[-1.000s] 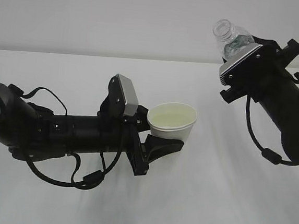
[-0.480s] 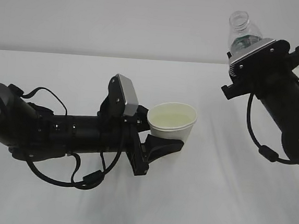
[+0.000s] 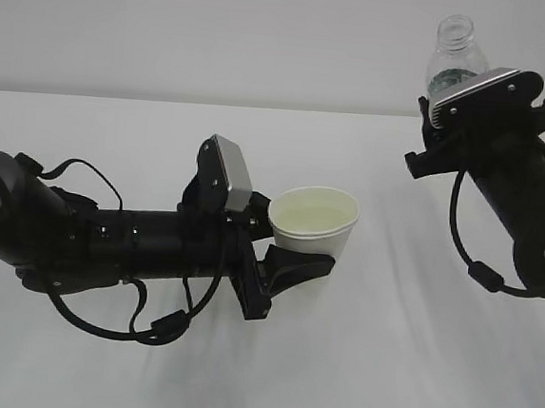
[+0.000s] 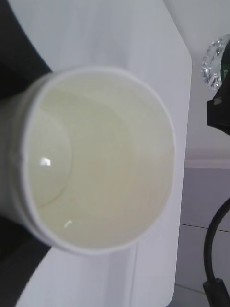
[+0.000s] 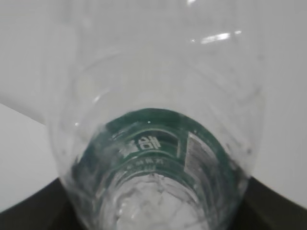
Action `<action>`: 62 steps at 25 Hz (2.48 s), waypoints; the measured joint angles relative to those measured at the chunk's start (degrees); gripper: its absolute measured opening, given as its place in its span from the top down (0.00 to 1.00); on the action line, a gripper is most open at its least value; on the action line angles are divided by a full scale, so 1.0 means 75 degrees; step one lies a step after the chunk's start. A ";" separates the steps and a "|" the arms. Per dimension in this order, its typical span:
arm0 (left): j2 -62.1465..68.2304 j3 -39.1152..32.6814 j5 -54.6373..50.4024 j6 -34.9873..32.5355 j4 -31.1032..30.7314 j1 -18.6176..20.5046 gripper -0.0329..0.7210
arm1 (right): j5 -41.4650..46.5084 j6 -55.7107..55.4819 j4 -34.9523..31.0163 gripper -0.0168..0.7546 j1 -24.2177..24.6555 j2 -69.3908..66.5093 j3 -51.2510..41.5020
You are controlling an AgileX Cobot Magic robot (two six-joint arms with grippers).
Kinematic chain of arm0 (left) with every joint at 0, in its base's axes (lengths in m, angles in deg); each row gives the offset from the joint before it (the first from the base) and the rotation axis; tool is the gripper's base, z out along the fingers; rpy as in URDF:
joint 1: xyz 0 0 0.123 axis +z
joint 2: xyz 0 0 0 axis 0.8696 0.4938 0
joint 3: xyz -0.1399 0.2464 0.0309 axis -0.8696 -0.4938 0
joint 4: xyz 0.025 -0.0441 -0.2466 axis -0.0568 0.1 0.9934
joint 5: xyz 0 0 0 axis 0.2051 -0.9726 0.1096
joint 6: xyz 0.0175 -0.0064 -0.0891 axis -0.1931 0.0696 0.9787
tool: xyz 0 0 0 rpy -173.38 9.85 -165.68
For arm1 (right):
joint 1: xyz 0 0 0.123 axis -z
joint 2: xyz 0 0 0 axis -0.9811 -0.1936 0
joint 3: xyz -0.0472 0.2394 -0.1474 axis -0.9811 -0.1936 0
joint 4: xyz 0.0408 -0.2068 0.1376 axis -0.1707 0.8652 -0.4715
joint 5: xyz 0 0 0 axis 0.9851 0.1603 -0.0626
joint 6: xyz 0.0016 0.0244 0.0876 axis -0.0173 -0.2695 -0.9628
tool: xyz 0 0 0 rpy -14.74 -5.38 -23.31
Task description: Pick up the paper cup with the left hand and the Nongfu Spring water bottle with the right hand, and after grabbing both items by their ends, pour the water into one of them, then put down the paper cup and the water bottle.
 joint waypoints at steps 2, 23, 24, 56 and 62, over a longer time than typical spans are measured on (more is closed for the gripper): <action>0.0000 0.0000 0.0000 0.0000 0.0000 0.0000 0.39 | 0.0050 -0.0187 -0.0011 0.35 0.0000 0.0000 0.0000; 0.0084 0.0000 0.0000 0.0000 0.0000 0.0000 0.39 | 0.0528 -0.1386 -0.0655 0.35 0.0000 0.0000 -0.0168; 0.0084 0.0000 0.0000 0.0000 0.0000 0.0000 0.39 | 0.0532 -0.1408 -0.0674 0.35 0.0000 0.0000 -0.0196; 0.0084 0.0000 0.0284 0.0000 0.0000 0.0000 0.40 | 0.0539 -0.2688 -0.0703 0.35 0.0000 -0.1080 -0.0243; 0.0084 0.0000 0.0293 0.0000 0.0000 0.0000 0.40 | 0.0325 -0.2832 -0.0703 0.35 0.0000 -0.1354 -0.0243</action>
